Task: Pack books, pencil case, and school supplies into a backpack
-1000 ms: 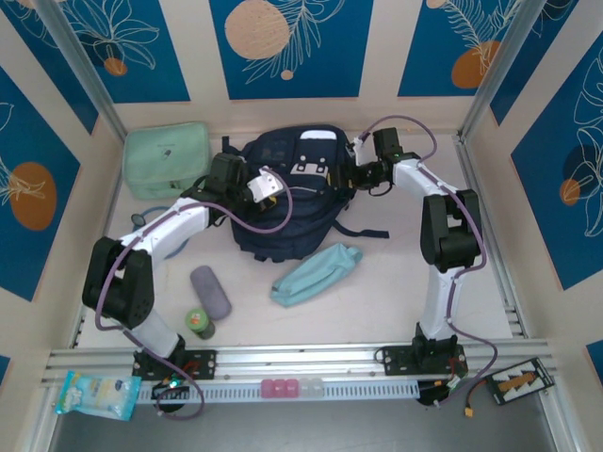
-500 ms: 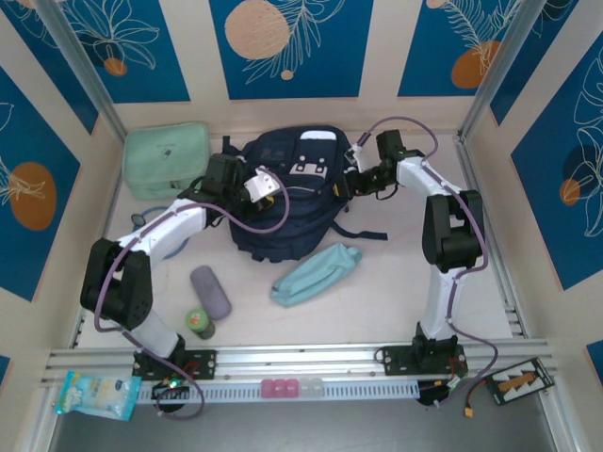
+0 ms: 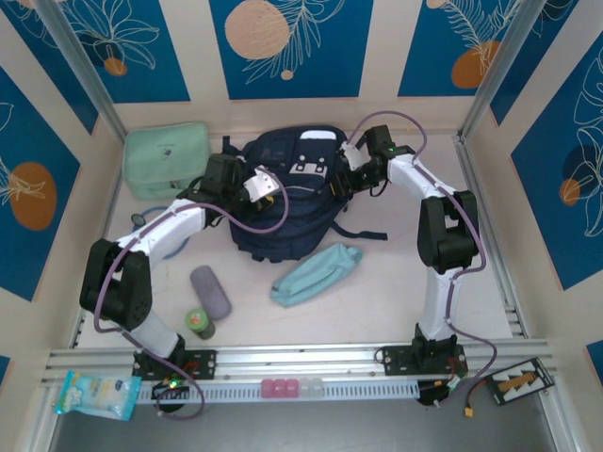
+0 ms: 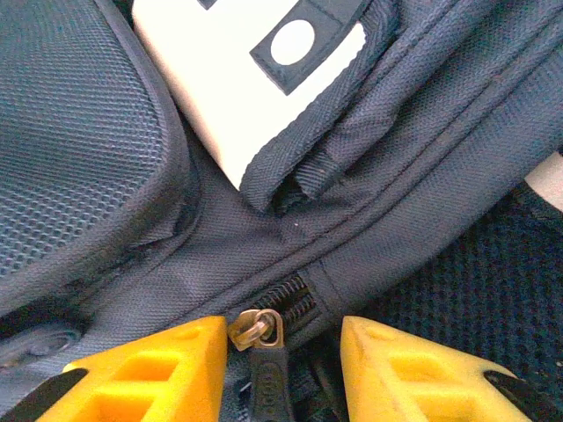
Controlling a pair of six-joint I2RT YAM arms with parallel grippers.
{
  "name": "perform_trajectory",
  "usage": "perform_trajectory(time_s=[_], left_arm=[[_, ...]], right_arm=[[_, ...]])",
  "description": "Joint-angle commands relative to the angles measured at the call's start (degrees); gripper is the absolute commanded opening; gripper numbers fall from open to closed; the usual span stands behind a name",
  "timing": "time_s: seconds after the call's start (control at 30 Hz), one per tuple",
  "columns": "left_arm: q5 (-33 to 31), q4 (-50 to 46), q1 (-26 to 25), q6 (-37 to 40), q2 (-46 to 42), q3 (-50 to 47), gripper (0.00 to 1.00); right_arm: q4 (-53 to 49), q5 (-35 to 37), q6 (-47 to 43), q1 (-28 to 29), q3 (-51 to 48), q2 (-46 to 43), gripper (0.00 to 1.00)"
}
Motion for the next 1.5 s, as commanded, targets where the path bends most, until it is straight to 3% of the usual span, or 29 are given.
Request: perform_trajectory(time_s=[0.0,0.13,0.3,0.43,0.73,1.2,1.47], left_arm=[[2.3,3.6,0.9,-1.9,-2.9,0.3,0.08],[2.3,3.6,0.9,-1.8,-3.2,0.1,0.08],[2.5,3.6,0.9,-1.5,-3.7,-0.6,0.08],[2.4,4.0,0.9,-1.6,-3.6,-0.8,0.08],[2.1,3.9,0.9,-1.5,-3.2,-0.7,0.08],[0.9,3.7,0.9,-2.8,-2.5,-0.6,0.08],[0.1,5.3,0.6,-8.0,0.0,0.7,0.07]], right_arm=[[-2.6,2.0,-2.7,1.1,-0.6,-0.1,0.39],[-4.7,-1.0,-4.3,0.7,-0.4,0.0,0.31],[-7.2,-7.6,-5.1,-1.2,1.4,0.9,0.32],[-8.4,-5.2,-5.9,-0.9,3.1,2.6,0.31],[-5.1,-0.6,-5.2,0.1,3.2,1.9,0.10],[-6.8,-1.4,-5.8,1.9,3.0,-4.5,0.06],[-6.9,-3.4,-3.9,6.5,-5.4,-10.7,0.07]])
